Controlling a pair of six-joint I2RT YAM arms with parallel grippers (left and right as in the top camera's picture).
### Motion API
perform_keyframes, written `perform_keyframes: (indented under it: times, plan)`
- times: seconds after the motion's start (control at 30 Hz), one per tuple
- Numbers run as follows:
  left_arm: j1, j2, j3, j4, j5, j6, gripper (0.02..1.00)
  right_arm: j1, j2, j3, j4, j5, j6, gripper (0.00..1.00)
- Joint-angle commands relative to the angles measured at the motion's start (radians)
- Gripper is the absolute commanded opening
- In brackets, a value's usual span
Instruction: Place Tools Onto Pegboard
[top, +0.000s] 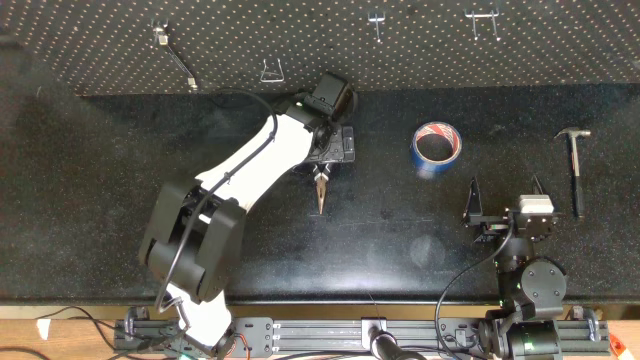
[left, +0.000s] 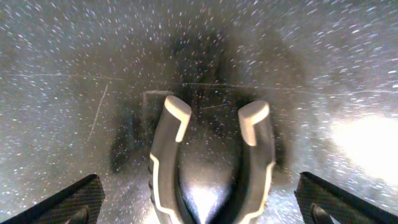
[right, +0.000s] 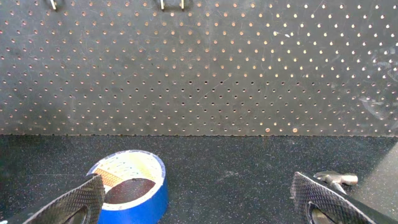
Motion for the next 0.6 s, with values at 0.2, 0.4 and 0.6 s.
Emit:
perform_keyframes:
  times: [0.2, 0.4, 0.6]
  plan:
    - [-0.004, 0.030, 0.009, -0.007, -0.001, -0.005, 0.996, -0.005, -0.005, -0.002, -0.006, 0.013, -0.014, 0.978]
    - [-0.004, 0.030, 0.009, -0.003, 0.000, 0.025, 0.996, -0.005, -0.005, -0.002, -0.006, 0.013, -0.014, 0.978]
    - [-0.004, 0.030, 0.009, 0.001, 0.000, 0.026, 0.654, -0.005, -0.005, -0.002, -0.006, 0.013, -0.014, 0.978]
